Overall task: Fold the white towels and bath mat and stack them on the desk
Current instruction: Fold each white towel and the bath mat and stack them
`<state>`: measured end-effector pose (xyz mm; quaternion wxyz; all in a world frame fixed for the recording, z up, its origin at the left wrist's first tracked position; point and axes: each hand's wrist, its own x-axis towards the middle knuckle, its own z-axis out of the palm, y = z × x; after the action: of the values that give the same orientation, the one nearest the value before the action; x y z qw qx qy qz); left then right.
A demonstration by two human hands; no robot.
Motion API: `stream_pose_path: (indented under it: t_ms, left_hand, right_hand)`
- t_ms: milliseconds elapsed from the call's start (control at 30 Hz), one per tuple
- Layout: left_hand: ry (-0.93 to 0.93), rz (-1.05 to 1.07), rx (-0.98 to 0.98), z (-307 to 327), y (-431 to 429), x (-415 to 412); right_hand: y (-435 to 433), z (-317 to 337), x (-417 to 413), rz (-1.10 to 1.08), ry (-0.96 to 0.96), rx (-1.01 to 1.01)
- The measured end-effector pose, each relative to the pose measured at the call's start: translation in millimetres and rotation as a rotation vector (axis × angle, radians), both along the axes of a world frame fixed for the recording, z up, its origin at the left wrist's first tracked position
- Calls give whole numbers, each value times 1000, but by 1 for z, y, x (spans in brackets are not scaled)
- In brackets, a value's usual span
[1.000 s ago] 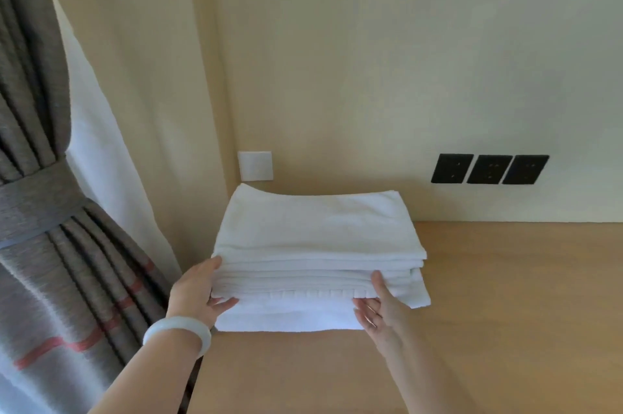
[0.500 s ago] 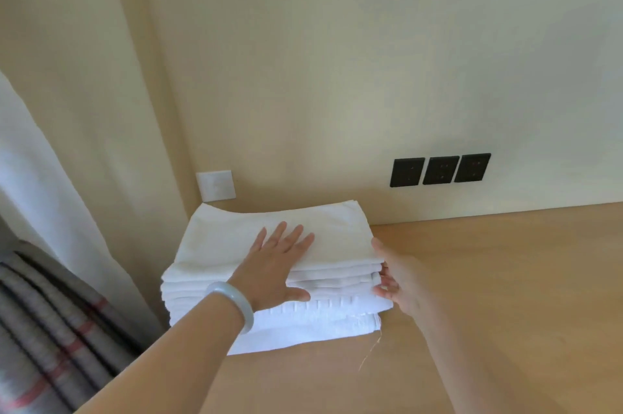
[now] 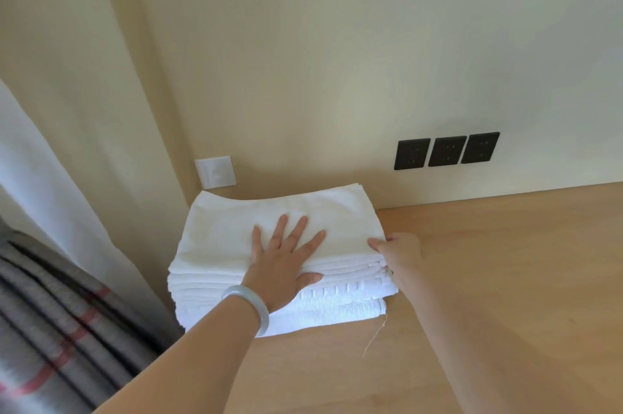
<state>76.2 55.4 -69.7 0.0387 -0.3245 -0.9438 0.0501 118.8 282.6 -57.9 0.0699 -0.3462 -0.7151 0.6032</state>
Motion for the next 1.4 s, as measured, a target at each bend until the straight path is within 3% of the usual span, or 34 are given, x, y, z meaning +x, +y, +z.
stream_pose_path:
  t_ms: [67, 100, 167, 233, 333, 400, 567, 733, 867, 1000, 1033, 1167, 1400]
  left_hand:
    - [5, 21, -16, -2, 1, 2]
    - [6, 10, -18, -3, 1, 3]
    - [47, -22, 5, 1, 1, -1]
    - [15, -7, -37, 9, 2, 1]
    - [45, 9, -86, 17, -3, 3]
    - [45, 23, -83, 14, -11, 2]
    - [43, 149, -66, 14, -52, 1]
    - [6, 239, -79, 5, -103, 22]
    - [41, 303, 9, 36, -88, 16]
    - [122, 305, 125, 64, -45, -20]
    - [92, 316, 118, 62, -43, -33]
    - [-160, 501, -2, 36, -63, -58]
    - [-85, 540, 46, 9, -72, -45]
  right_hand:
    - [0, 4, 2, 23, -28, 29]
    - [-1, 8, 2, 55, -49, 146]
    - [-8, 20, 0, 141, -80, 670]
    - [-23, 29, 3, 327, 85, 1097]
    - [-47, 24, 8, 839, 186, 1305]
    - [-48, 3, 5, 949, 134, 1382]
    - [-10, -21, -2, 845, 206, 1456]
    - [27, -29, 27, 761, 126, 1385]
    - [-13, 21, 18, 682, 148, 1364]
    - [-89, 56, -24, 682, 338, 1187]
    - [-102, 53, -37, 725, 305, 1180]
    - [-93, 19, -69, 789, -122, 1187]
    - [-56, -6, -58, 655, -187, 1159]
